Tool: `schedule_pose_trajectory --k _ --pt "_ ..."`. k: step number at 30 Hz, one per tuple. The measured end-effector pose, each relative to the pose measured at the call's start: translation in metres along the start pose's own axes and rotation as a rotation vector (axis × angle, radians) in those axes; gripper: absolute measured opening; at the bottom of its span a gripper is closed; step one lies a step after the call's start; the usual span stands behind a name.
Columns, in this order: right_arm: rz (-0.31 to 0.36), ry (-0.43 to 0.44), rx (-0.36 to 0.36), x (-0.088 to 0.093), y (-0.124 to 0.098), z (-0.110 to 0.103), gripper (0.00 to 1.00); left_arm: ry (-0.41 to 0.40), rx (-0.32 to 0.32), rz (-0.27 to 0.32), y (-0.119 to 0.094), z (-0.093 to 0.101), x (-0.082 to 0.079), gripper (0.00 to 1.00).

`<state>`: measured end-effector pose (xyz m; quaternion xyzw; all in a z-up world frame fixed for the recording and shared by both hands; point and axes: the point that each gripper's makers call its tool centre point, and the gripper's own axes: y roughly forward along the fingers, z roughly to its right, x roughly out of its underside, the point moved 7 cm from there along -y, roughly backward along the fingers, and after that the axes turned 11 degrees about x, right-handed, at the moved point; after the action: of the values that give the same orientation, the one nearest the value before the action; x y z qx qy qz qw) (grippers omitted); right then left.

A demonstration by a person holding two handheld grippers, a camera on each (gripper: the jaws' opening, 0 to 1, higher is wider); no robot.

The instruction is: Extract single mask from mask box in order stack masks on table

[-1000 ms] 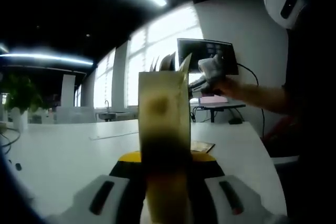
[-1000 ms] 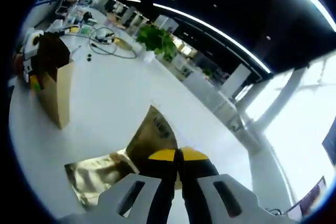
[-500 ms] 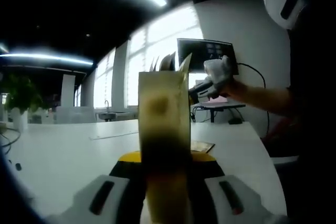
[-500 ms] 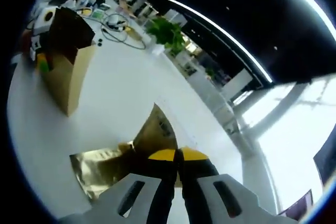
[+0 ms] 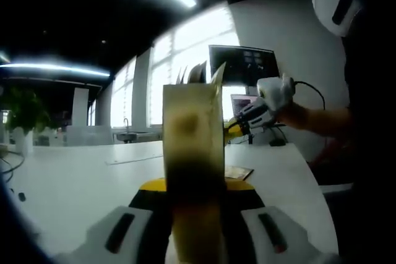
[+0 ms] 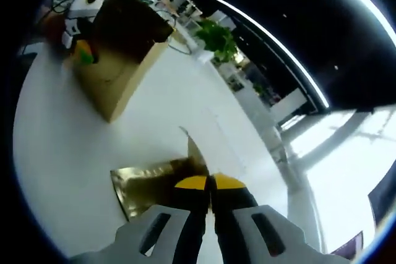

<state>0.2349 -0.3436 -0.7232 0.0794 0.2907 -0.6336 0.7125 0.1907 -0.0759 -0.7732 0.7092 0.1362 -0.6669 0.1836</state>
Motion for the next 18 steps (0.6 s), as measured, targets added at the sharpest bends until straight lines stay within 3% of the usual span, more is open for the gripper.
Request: schedule_pose_trajectory --k 9,18 --pt "0.034 -0.04 -0.015 0.008 -0.009 -0.023 0.0 0.0 -0.001 -0.002 0.0 0.0 0.0 0.32" --pt "0.052 -0.026 -0.05 0.023 -0.014 -0.035 0.0 0.002 -0.003 -0.006 0.0 0.0 0.001 0.33"
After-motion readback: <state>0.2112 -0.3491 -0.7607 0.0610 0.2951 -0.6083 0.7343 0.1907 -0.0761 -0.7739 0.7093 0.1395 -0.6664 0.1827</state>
